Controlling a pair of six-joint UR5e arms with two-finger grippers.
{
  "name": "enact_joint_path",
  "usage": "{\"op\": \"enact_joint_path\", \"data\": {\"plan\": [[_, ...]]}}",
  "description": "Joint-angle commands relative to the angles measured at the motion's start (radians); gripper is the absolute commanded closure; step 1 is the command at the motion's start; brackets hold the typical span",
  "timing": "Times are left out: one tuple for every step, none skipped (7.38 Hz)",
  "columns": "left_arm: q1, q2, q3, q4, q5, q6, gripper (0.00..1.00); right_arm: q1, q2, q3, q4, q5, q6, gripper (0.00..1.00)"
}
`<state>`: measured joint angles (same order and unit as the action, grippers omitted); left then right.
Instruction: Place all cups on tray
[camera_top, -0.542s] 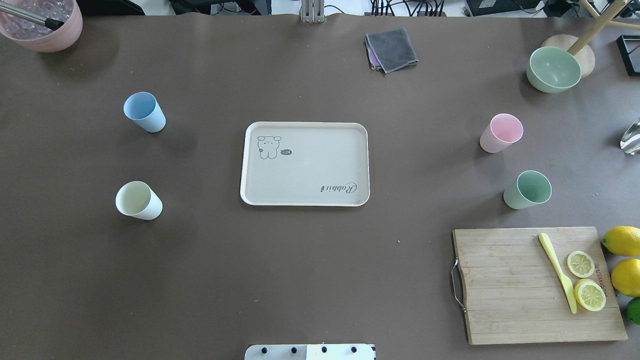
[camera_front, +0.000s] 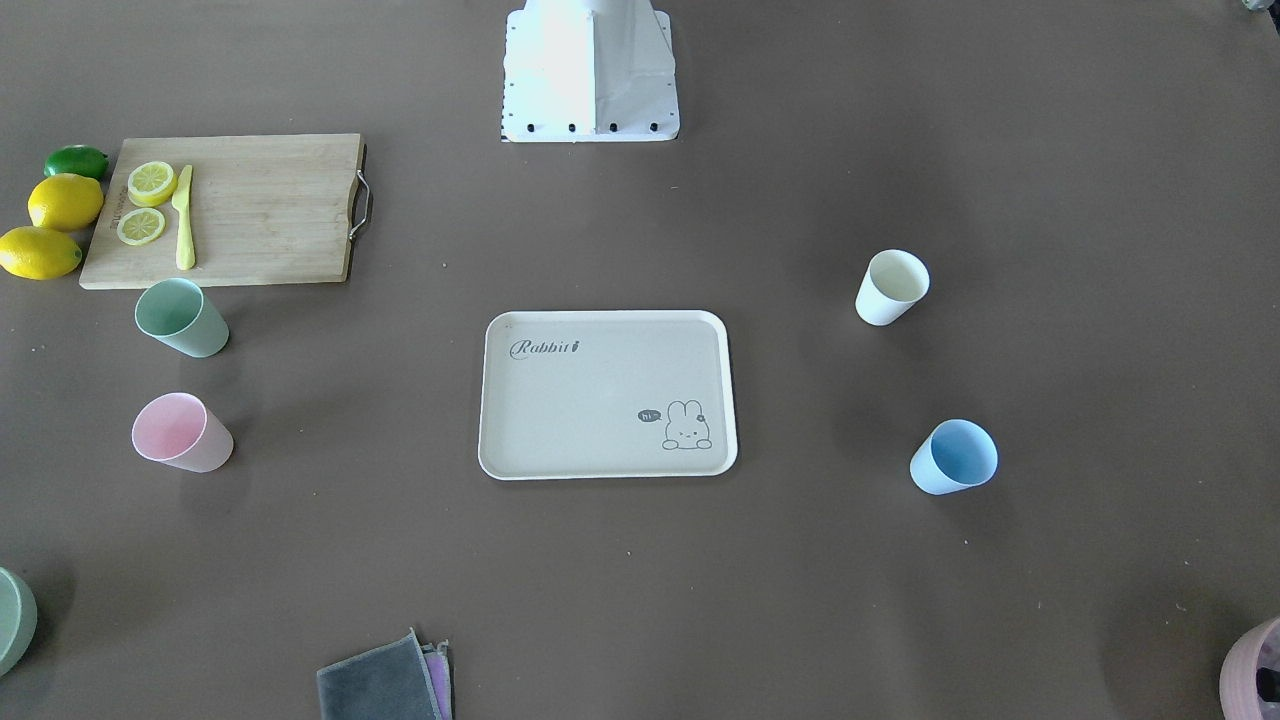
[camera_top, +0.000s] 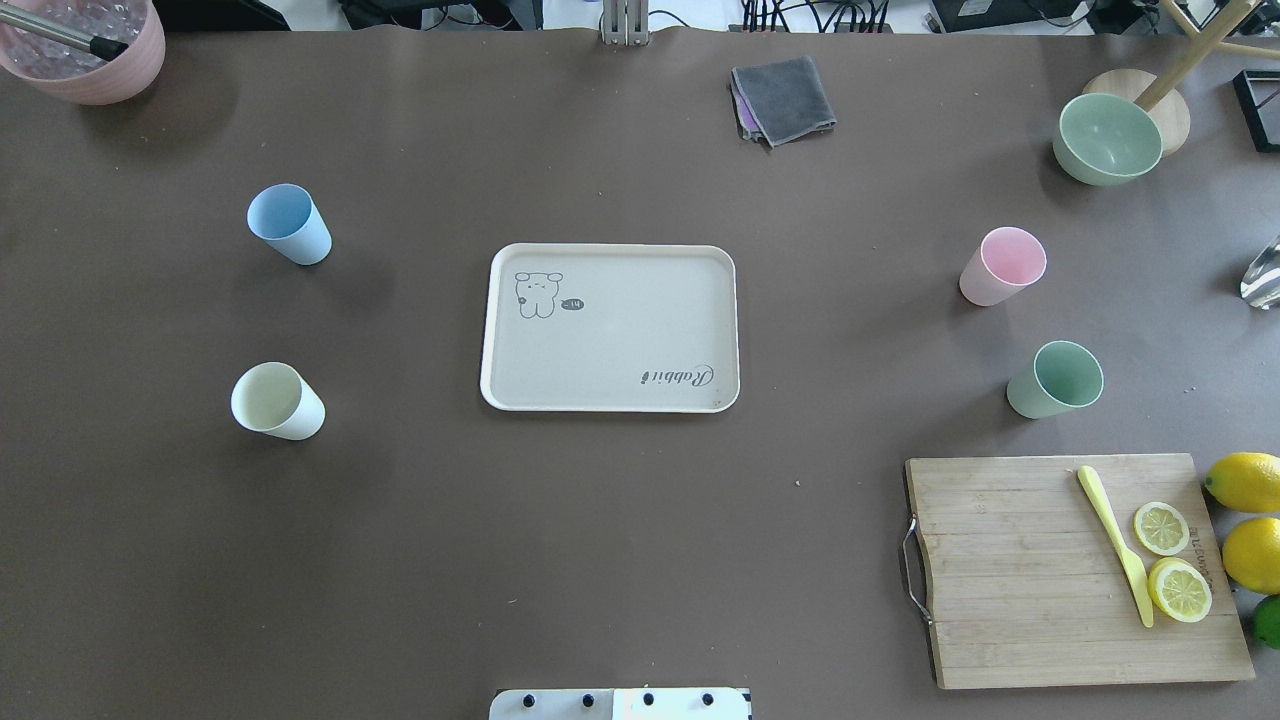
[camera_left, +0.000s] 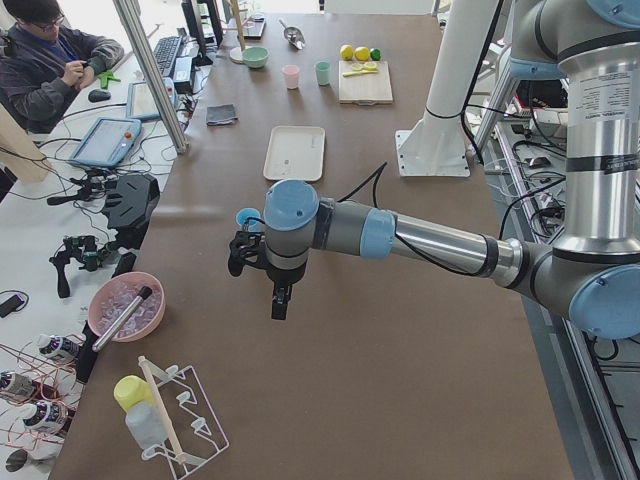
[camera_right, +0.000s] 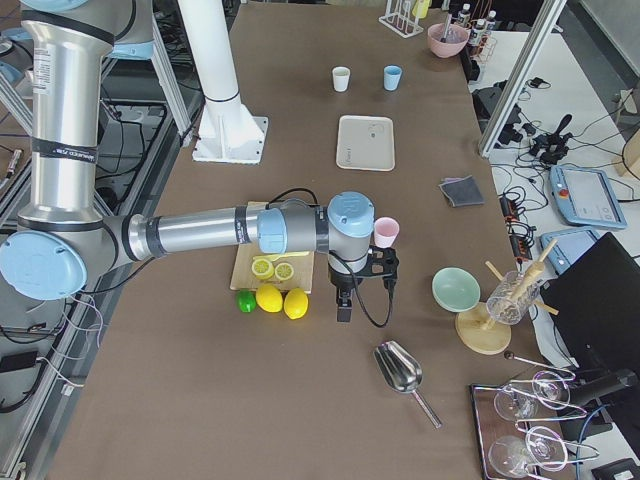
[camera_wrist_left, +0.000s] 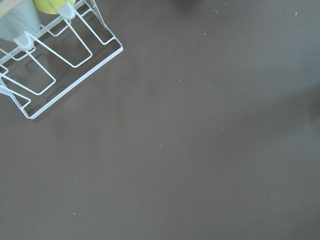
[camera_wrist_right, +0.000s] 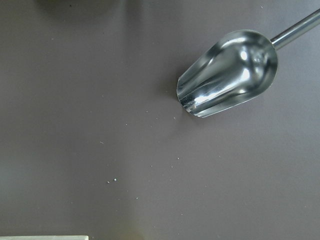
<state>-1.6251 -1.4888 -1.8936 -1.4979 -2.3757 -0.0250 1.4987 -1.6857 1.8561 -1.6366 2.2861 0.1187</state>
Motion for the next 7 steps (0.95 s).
{"op": "enact_joint_path", "data": {"plan": [[0.001, -0.010, -0.013, -0.008, -0.002, -0.001, 0.02, 0.000, 0.018, 0.006, 0.000, -0.002, 0.001, 0.00], [-0.001, -0.008, -0.018, -0.077, -0.004, -0.003, 0.02, 0.000, 0.041, 0.027, 0.000, -0.002, 0.012, 0.00], [-0.001, -0.010, -0.007, -0.170, -0.004, -0.007, 0.02, 0.002, 0.064, 0.035, 0.001, -0.002, 0.013, 0.00], [-0.001, -0.010, -0.001, -0.273, -0.007, -0.013, 0.02, 0.024, 0.101, 0.037, 0.001, -0.002, 0.015, 0.00], [-0.001, -0.057, 0.049, -0.353, 0.004, -0.019, 0.02, 0.044, 0.130, 0.040, 0.001, 0.001, 0.012, 0.00], [-0.001, -0.071, 0.071, -0.370, -0.029, -0.062, 0.02, 0.058, 0.133, 0.054, 0.003, -0.005, -0.014, 0.00], [0.001, -0.085, 0.068, -0.372, -0.037, -0.065, 0.02, 0.063, 0.118, 0.042, 0.058, -0.008, -0.037, 0.00]]}}
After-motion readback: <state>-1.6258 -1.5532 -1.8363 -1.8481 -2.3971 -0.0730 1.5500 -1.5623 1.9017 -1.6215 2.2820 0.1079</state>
